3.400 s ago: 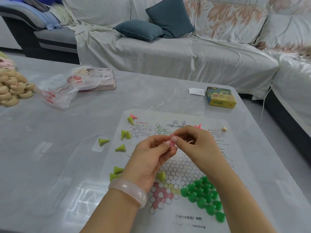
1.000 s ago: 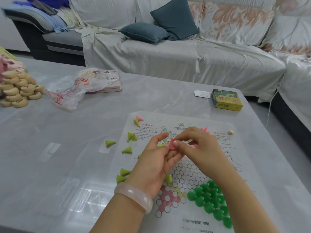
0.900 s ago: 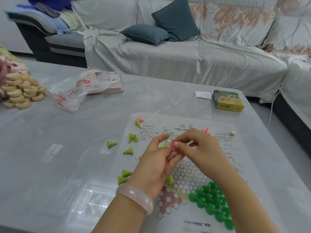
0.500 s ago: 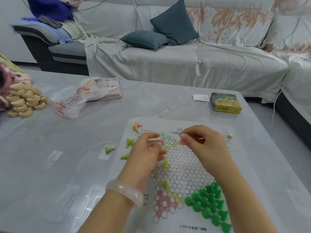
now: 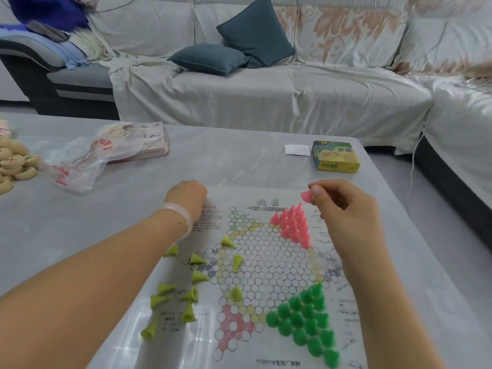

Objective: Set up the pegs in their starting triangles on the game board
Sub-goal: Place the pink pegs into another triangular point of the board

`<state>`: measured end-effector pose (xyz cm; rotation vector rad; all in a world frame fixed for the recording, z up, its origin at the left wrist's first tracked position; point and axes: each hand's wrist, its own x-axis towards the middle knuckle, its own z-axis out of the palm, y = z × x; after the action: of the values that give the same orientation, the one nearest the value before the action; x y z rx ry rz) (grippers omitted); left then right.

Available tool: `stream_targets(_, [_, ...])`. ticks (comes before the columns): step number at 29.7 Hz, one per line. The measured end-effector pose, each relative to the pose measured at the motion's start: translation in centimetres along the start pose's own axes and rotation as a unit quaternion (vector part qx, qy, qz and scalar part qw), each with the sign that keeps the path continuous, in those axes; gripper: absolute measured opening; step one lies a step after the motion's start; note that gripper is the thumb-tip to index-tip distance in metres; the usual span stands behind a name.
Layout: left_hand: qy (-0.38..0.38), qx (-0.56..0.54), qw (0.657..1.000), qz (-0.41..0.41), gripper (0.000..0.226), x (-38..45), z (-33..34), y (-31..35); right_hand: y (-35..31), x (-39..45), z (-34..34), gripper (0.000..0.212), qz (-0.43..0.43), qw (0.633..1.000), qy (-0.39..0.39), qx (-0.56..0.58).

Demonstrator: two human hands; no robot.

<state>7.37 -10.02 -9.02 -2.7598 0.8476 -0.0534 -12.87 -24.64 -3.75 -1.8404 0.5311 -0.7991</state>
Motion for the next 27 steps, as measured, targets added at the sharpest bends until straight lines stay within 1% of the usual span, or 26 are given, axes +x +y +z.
stream_targets(3, [0.028, -0.015, 0.999, -0.002, 0.024, -0.1, -0.3, 0.0, 0.3, 0.0, 0.2, 0.015, 0.01, 1.0, 0.002, 0.005])
stream_targets(5, [0.059, -0.092, 0.994, -0.016, 0.023, -0.5, -0.7, 0.2, 0.5, 0.1, 0.2, 0.015, 0.018, 1.0, -0.002, -0.001])
stream_targets(6, [0.078, -0.162, 0.983, -0.028, 0.025, -1.0, -1.1, 0.4, 0.7, 0.1, 0.3, 0.016, 0.026, 1.0, -0.007, -0.007])
stream_targets(7, [0.098, -0.244, 0.964, -0.039, 0.025, -1.7, -1.7, 0.8, 0.8, 0.2, 0.5, 0.016, 0.034, 0.999, -0.014, -0.015])
stream_targets(9, [0.13, -0.398, 0.907, -0.053, 0.019, -3.5, -2.9, 1.7, 1.0, 0.3, 0.8, 0.016, 0.048, 0.998, -0.027, -0.039])
stream_targets(11, [0.125, -0.515, 0.846, -0.061, 0.013, -5.6, -3.8, 2.4, 1.0, 0.2, 1.2, 0.016, 0.053, 0.996, -0.042, -0.058])
stream_targets(13, [0.103, -0.603, 0.786, -0.086, 0.012, -7.2, -3.6, 2.5, 0.8, 0.1, 1.4, 0.017, 0.056, 0.995, -0.061, -0.061])
stream_targets(16, [0.107, -0.721, 0.666, -0.16, 0.013, -8.6, -2.6, 1.6, 0.9, -0.1, 1.8, 0.017, 0.058, 0.993, -0.081, -0.057])
stream_targets(17, [0.118, -0.744, 0.632, -0.183, 0.014, -9.2, -2.4, 1.2, 0.9, -0.1, 2.0, 0.017, 0.056, 0.993, -0.084, -0.061])
stream_targets(19, [0.133, -0.777, 0.578, -0.209, 0.019, -10.4, -2.1, 0.7, 1.0, 0.1, 2.2, 0.017, 0.053, 0.992, -0.092, -0.075])
stream_targets(20, [0.134, -0.791, 0.558, -0.213, 0.019, -11.1, -2.1, 0.6, 1.1, 0.2, 2.3, 0.016, 0.051, 0.991, -0.095, -0.084])
stream_targets(21, [0.133, -0.8, 0.544, -0.214, 0.019, -11.6, -2.1, 0.5, 1.1, 0.3, 2.4, 0.015, 0.049, 0.99, -0.096, -0.092])
stream_targets(25, [0.129, -0.825, 0.513, -0.202, 0.018, -12.3, -2.5, 0.6, 1.3, 0.5, 2.8, 0.008, 0.03, 0.986, -0.092, -0.133])
stream_targets(27, [0.121, -0.838, 0.498, -0.187, 0.018, -12.3, -2.9, 1.1, 1.4, 0.6, 3.2, 0.009, 0.008, 0.978, -0.094, -0.183])
